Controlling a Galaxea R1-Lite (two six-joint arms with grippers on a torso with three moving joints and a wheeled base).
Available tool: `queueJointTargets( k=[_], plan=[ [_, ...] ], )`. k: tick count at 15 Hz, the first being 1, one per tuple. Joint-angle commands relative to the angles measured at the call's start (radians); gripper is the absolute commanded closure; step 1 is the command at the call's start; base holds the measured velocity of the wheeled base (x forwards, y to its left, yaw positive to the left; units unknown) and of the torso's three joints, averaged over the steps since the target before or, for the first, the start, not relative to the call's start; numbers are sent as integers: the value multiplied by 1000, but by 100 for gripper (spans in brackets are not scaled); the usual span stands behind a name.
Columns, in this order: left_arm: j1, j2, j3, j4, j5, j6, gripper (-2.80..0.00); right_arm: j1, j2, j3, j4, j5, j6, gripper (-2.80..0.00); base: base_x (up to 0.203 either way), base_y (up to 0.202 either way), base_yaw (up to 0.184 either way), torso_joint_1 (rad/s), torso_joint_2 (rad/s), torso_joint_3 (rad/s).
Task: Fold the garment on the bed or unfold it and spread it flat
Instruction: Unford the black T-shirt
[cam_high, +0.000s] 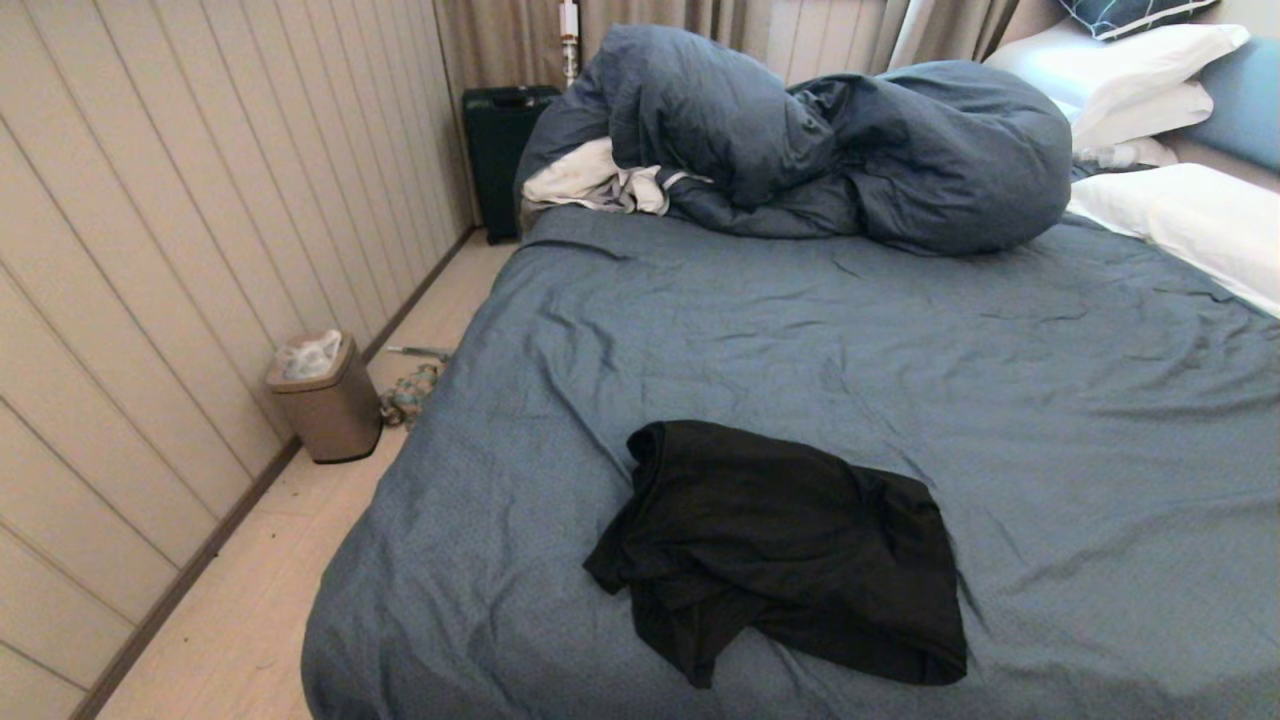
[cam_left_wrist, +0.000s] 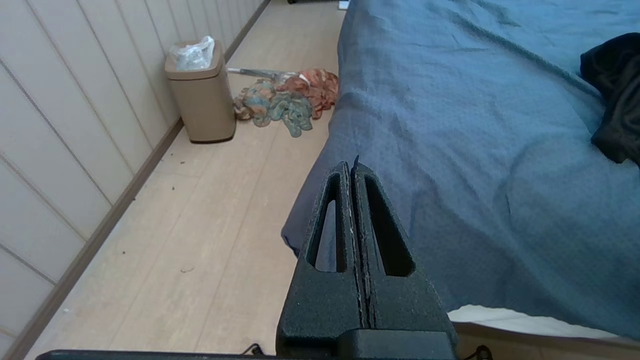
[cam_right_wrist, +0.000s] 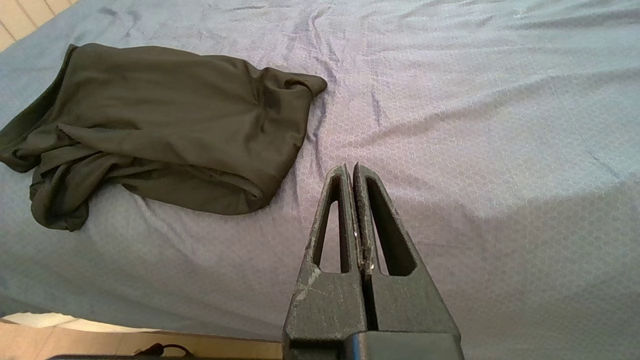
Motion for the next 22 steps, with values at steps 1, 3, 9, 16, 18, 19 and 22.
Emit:
queueJointTargets(
  k=[1, 3, 9, 16, 18, 19, 22],
  plan=[
    [0, 2, 0, 0, 0, -1, 0, 0, 0, 0, 0, 0, -1, 0, 0, 0, 0, 0, 0, 0],
    [1, 3, 0, 7, 3, 13, 0, 0, 0, 0, 0, 0, -3, 0, 0, 0, 0, 0, 0, 0],
    [1, 100, -224, 89, -3, 63, 0, 1, 130, -299, 198, 16, -60, 0, 0, 0, 0, 0, 0, 0],
    [-4, 924, -824, 207, -149, -180, 0, 47, 1013, -966, 307, 49, 91, 0, 0, 0, 0, 0, 0, 0],
    [-30, 1172, -890, 242, -215, -234, 0, 106, 1324, -1188, 370, 47, 142, 0, 0, 0, 0, 0, 0, 0],
    [-57, 1261, -897, 247, -242, -259, 0, 146, 1466, -1304, 415, 45, 177, 0, 0, 0, 0, 0, 0, 0],
    [-214, 1361, -792, 101, -300, -346, 0, 350, 1852, -1658, 582, 16, 270, 0, 0, 0, 0, 0, 0, 0]
  ],
)
